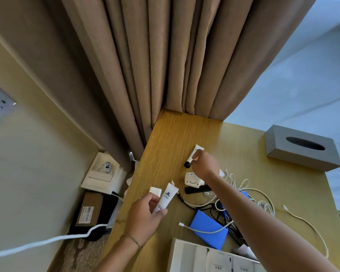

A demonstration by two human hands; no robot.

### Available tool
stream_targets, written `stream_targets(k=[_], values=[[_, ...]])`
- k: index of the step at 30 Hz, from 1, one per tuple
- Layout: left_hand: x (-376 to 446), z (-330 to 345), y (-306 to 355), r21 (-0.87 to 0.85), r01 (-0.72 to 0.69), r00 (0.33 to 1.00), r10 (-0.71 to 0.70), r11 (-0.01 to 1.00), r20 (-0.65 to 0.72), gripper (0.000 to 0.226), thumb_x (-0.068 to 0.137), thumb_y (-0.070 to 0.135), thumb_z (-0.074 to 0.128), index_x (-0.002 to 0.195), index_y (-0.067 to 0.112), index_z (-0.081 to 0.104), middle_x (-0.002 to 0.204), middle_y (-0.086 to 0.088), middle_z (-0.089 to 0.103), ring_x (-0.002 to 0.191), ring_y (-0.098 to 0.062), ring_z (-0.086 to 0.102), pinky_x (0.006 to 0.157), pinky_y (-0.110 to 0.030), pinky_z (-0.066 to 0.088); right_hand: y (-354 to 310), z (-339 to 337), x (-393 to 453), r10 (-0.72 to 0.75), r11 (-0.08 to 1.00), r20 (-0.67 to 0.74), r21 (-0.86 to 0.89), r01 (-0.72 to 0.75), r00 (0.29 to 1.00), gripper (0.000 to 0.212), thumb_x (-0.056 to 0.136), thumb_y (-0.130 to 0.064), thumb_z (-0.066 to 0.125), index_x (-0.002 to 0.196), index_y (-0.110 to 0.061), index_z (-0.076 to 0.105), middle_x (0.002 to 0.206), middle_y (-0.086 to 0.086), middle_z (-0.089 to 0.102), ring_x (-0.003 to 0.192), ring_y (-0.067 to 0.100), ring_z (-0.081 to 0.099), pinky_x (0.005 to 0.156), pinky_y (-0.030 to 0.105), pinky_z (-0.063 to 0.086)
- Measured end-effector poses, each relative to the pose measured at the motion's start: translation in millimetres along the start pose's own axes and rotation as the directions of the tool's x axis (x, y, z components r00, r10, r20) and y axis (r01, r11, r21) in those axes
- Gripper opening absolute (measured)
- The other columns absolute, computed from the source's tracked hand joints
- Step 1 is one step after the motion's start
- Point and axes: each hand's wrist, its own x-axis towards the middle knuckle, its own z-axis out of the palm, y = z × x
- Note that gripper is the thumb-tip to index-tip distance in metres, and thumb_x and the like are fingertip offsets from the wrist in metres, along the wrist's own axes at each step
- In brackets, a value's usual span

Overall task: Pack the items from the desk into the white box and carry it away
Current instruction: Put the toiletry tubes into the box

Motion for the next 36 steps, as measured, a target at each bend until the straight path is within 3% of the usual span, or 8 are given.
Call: stream_targets(k=[4, 11, 17, 22, 26, 30, 33, 36], values=[[-4, -12, 18, -0.201, 0.094, 0.995, -0.096, 0.975, -0.003, 0.024, 0.074, 0.023, 0.083, 0.09, 0.026, 0.066, 0.083, 0.009, 0.072, 0.077, -0.004, 0.068, 0.069, -0.029, 0.059, -5, 13, 20, 0.06, 0.985, -0.02, -0.162, -0.062, 0.998, 0.019, 0.09, -0.027, 0.059, 0.103, -0.016, 0.052, 0.072, -0.001, 0.055, 0.061, 0.019, 0.052, 0.049, 0.028, 0.036], [-9, -24, 23, -0.281, 0.135, 0.989, -0.144, 0.95, -0.012, 0.028, 0.079, 0.021, 0.082, 0.098, 0.023, 0.061, 0.094, 0.007, 0.071, 0.078, 0.002, 0.066, 0.059, -0.011, 0.051, -7, 33, 32, 0.127, 0.974, -0.051, -0.185, -0.135, 0.991, 0.024, 0.089, -0.036, 0.063, 0.099, -0.018, 0.051, 0.07, -0.002, 0.054, 0.061, 0.018, 0.053, 0.052, 0.028, 0.039], [-19, -33, 23, -0.307, 0.134, 0.991, -0.134, 0.942, 0.022, 0.038, 0.079, 0.019, 0.082, 0.105, 0.028, 0.057, 0.096, 0.008, 0.071, 0.081, -0.002, 0.068, 0.059, -0.01, 0.05, -10, 29, 25, 0.07, 0.996, 0.002, -0.059, -0.07, 0.998, 0.015, 0.089, -0.023, 0.062, 0.1, -0.015, 0.054, 0.082, 0.003, 0.065, 0.076, 0.025, 0.065, 0.058, 0.033, 0.05], [-29, -36, 33, -0.26, 0.052, 0.999, -0.046, 0.964, 0.027, 0.046, 0.08, 0.018, 0.081, 0.117, 0.027, 0.056, 0.098, 0.005, 0.069, 0.086, -0.009, 0.067, 0.057, -0.01, 0.051, -17, -3, -9, 0.023, 0.997, -0.03, 0.072, -0.021, 0.999, 0.019, 0.085, -0.025, 0.063, 0.081, -0.006, 0.065, 0.076, 0.008, 0.072, 0.067, 0.025, 0.067, 0.057, 0.034, 0.052], [-36, -39, 34, -0.237, 0.053, 0.999, -0.05, 0.97, 0.02, 0.043, 0.079, 0.024, 0.082, 0.113, 0.028, 0.055, 0.098, 0.007, 0.069, 0.084, -0.006, 0.068, 0.053, -0.008, 0.048, -21, -33, -59, 0.024, 0.975, -0.075, 0.224, -0.006, 0.997, 0.026, 0.081, -0.026, 0.063, 0.061, -0.014, 0.053, 0.055, 0.0, 0.058, 0.05, 0.016, 0.048, 0.051, 0.027, 0.038], [-45, -38, 35, -0.279, 0.069, 0.997, -0.06, 0.958, 0.039, 0.046, 0.079, 0.024, 0.083, 0.116, 0.024, 0.056, 0.105, 0.003, 0.069, 0.09, -0.009, 0.068, 0.054, -0.01, 0.049, -23, -55, -115, -0.01, 0.944, -0.074, 0.328, 0.034, 0.997, 0.027, 0.079, -0.028, 0.062, 0.059, -0.013, 0.051, 0.058, 0.009, 0.064, 0.053, 0.021, 0.051, 0.054, 0.029, 0.038], [-55, -39, 38, -0.327, 0.054, 0.998, -0.037, 0.943, 0.059, 0.048, 0.079, 0.022, 0.083, 0.118, 0.023, 0.055, 0.107, 0.0, 0.069, 0.092, -0.011, 0.068, 0.057, -0.014, 0.052, -21, -63, -154, -0.065, 0.934, -0.084, 0.346, 0.09, 0.994, 0.034, 0.08, -0.025, 0.066, 0.06, -0.003, 0.05, 0.053, 0.006, 0.047, 0.056, 0.017, 0.042, 0.056, 0.03, 0.034], [-64, -39, 40, -0.354, 0.03, 0.998, -0.005, 0.935, 0.07, 0.046, 0.078, 0.024, 0.084, 0.113, 0.027, 0.055, 0.106, 0.003, 0.069, 0.093, -0.011, 0.069, 0.061, -0.018, 0.054, -16, -65, -192, -0.132, 0.925, -0.109, 0.344, 0.162, 0.985, 0.041, 0.08, -0.02, 0.07, 0.052, -0.014, 0.04, 0.052, 0.001, 0.035, 0.053, 0.015, 0.033, 0.055, 0.031, 0.027]])
